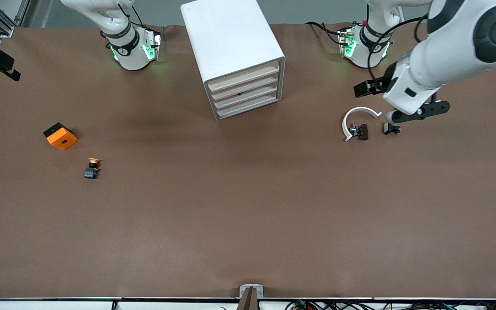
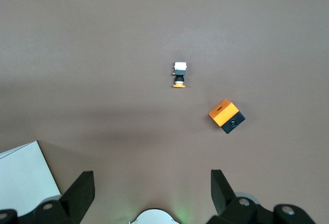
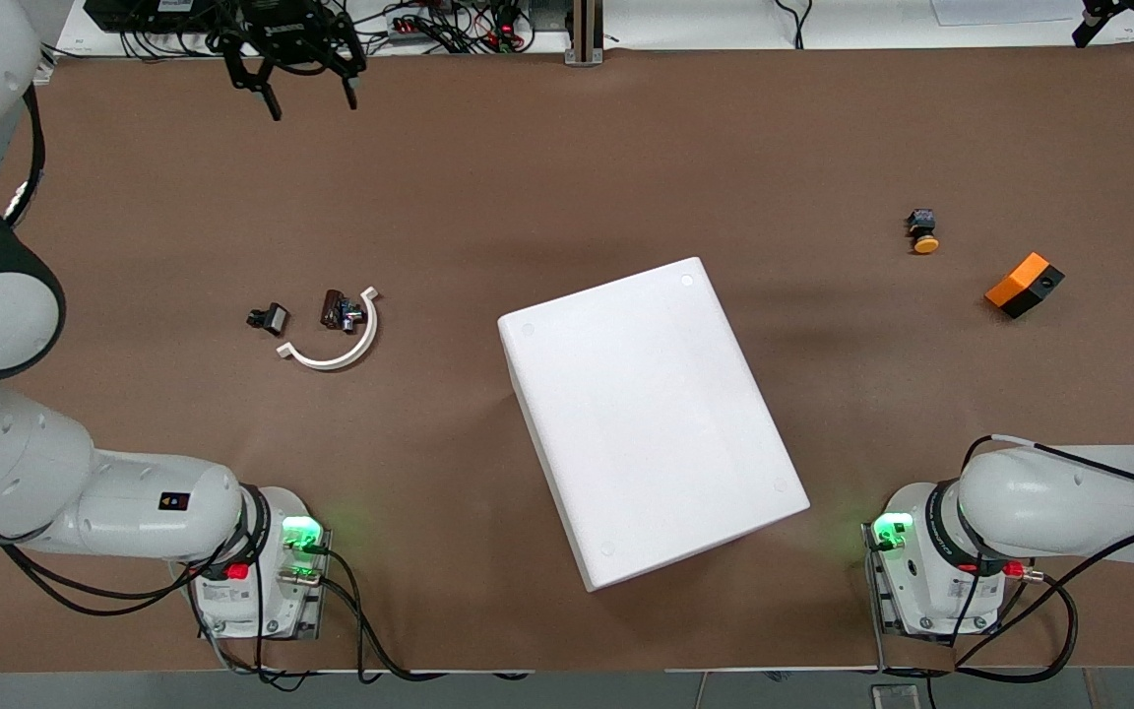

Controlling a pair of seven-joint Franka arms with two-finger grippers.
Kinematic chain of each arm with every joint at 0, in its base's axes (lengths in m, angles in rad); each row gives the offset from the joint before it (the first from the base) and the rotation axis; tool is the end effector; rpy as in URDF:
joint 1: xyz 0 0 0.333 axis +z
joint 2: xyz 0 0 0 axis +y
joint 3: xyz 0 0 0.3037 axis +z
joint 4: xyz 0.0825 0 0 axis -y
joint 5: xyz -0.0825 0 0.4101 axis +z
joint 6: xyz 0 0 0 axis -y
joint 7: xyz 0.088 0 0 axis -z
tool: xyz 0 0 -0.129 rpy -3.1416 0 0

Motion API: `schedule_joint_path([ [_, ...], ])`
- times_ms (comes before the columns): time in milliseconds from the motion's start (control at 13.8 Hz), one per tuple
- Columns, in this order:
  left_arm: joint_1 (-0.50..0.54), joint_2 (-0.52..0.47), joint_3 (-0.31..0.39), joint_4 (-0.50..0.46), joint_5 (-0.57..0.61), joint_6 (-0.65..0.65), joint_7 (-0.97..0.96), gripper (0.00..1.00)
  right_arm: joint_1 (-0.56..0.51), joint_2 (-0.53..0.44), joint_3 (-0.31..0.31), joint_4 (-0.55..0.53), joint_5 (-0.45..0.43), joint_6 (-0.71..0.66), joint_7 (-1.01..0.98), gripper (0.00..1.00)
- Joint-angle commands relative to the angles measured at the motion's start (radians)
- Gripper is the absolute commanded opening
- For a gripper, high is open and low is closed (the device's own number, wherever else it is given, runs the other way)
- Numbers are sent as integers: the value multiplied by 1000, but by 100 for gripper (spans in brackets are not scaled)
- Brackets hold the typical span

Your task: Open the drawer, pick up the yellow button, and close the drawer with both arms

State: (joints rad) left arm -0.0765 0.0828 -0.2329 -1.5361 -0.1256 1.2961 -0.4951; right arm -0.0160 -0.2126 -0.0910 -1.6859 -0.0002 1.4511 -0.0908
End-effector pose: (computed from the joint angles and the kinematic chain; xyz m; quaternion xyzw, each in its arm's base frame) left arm 0.5320 -0.1849 0.5440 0.9811 0.0830 -0.1746 0.0038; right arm 0.4987 -0.0584 0.6379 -0.9999 0.0070 0.0105 0.0106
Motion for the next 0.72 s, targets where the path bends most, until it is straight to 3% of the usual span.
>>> schedule_joint_path([
  [0, -67, -44, 111, -44, 55, 8, 140, 100, -7, -27, 8, -23, 8, 15, -4, 100],
  [434, -97, -48, 276, -64, 90, 86, 381, 100, -9, -28, 8, -23, 9, 29, -4, 100],
  [650, -42, -89, 277, -126, 90, 132, 446, 100, -7, -28, 10, -23, 8, 29, -4, 100],
])
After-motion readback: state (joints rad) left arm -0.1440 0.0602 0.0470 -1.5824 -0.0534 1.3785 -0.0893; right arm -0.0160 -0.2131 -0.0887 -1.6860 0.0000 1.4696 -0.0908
